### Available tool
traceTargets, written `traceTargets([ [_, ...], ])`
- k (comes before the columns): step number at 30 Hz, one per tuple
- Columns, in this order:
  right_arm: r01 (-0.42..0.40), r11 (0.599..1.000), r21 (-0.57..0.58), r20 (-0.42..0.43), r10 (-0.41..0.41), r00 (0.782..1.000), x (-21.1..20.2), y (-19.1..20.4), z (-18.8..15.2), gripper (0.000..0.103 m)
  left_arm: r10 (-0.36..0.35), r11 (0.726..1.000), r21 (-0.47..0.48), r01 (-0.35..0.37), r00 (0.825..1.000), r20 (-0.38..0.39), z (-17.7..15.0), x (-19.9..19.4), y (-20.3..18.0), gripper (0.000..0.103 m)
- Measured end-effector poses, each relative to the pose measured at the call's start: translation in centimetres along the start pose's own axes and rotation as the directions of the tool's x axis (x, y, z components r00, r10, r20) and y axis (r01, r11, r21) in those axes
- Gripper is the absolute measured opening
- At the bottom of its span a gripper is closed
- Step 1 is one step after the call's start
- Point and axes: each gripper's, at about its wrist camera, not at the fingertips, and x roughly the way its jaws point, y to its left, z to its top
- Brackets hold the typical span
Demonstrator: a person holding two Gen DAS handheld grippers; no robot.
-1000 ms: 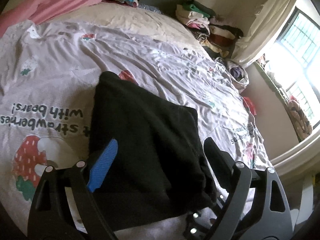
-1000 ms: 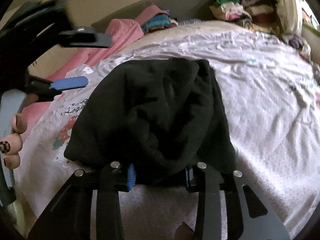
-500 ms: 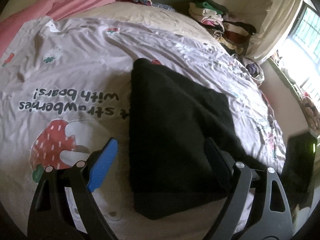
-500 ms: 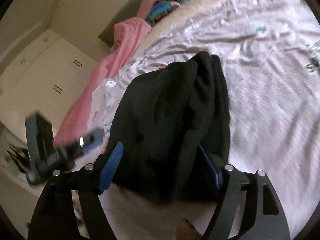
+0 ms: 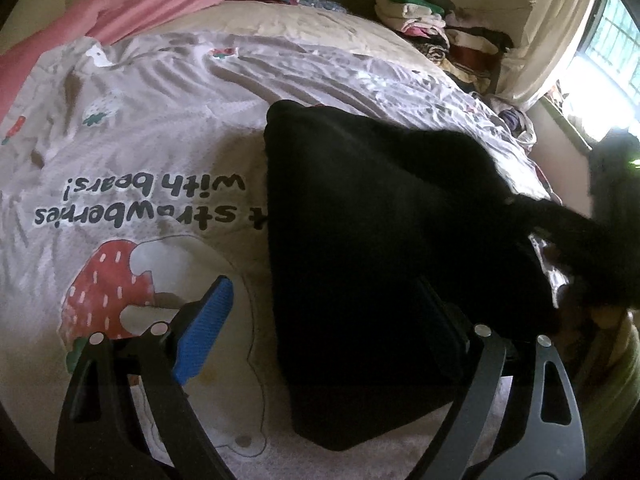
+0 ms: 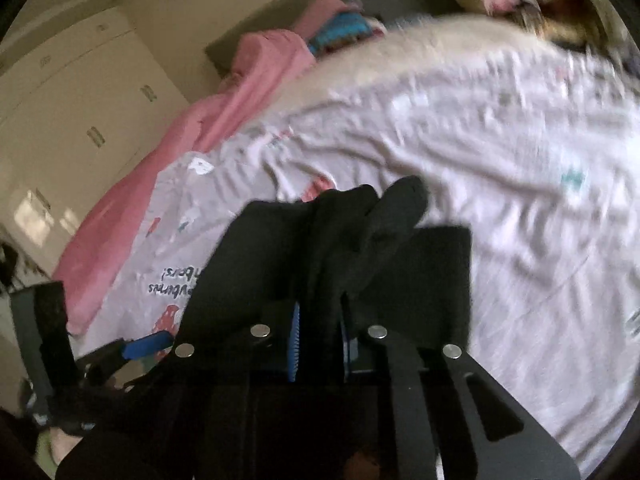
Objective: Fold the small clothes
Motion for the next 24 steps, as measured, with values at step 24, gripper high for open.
traceTargets([
  [24, 0.249, 0.968, 0.014, 0.023, -0.249, 0.968, -2.5, -1.9, -4.3, 0.032, -0.006, 0.996, 0.090, 0.009, 1.000, -0.027, -0.9, 0.4, -1.6, 0.085],
])
